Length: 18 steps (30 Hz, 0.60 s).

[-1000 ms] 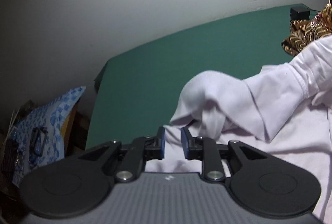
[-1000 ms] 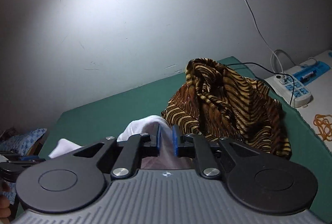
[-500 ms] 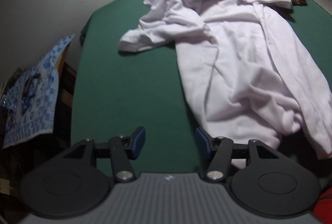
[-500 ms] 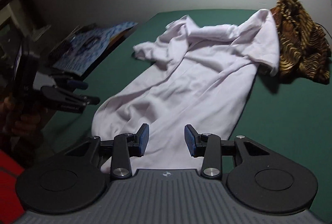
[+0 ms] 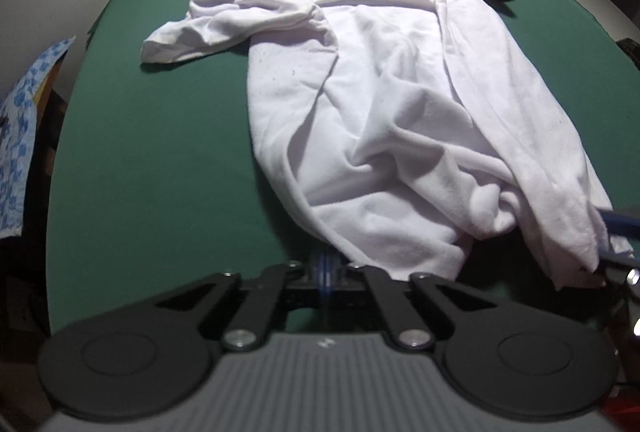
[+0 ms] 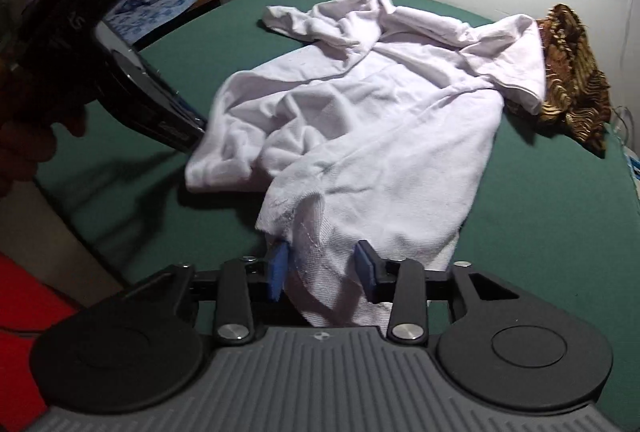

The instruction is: Fold clothes

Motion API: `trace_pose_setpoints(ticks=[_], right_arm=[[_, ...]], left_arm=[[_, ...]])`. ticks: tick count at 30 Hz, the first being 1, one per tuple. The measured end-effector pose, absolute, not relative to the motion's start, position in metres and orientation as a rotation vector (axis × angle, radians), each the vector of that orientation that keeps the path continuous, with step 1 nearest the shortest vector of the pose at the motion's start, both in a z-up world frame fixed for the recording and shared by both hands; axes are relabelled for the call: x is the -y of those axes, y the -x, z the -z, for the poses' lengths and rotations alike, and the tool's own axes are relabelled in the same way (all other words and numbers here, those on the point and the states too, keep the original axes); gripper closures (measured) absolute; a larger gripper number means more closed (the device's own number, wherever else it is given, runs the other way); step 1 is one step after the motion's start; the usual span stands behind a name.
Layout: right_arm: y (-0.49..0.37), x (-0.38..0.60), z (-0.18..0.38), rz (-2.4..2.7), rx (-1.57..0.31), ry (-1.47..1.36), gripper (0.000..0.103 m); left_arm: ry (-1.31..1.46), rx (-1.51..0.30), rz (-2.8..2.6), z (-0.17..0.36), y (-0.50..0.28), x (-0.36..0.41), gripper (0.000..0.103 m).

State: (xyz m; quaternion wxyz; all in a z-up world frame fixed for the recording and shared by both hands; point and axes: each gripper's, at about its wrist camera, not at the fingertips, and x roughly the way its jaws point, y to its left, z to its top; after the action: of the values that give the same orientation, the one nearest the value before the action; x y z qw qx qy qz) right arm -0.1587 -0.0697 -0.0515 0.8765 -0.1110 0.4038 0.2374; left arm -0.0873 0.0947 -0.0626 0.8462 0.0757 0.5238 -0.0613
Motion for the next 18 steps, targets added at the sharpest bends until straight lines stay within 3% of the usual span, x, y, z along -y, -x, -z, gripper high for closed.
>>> trace_pose_setpoints(ticks=[11,17,18], right_arm=[[0.122,0.213,-0.027,-0.512,-0.64,-0.683,0.1],[0.12,0.229,-0.038,-0.272,-0.629,-0.483,0.1],[0.121,0.231,-0.034,-0.233,-0.641,-0.455,0.1]], left_arm=[[-0.075,-0.865,0.032,-0.04,0.107,-0.153,0.103],[-0.141,-1.023,0.061,0.013,0.106,-0.131,0.095],[-0.154,-1.046,0.066,0.025,0.106,-0.123,0.09]])
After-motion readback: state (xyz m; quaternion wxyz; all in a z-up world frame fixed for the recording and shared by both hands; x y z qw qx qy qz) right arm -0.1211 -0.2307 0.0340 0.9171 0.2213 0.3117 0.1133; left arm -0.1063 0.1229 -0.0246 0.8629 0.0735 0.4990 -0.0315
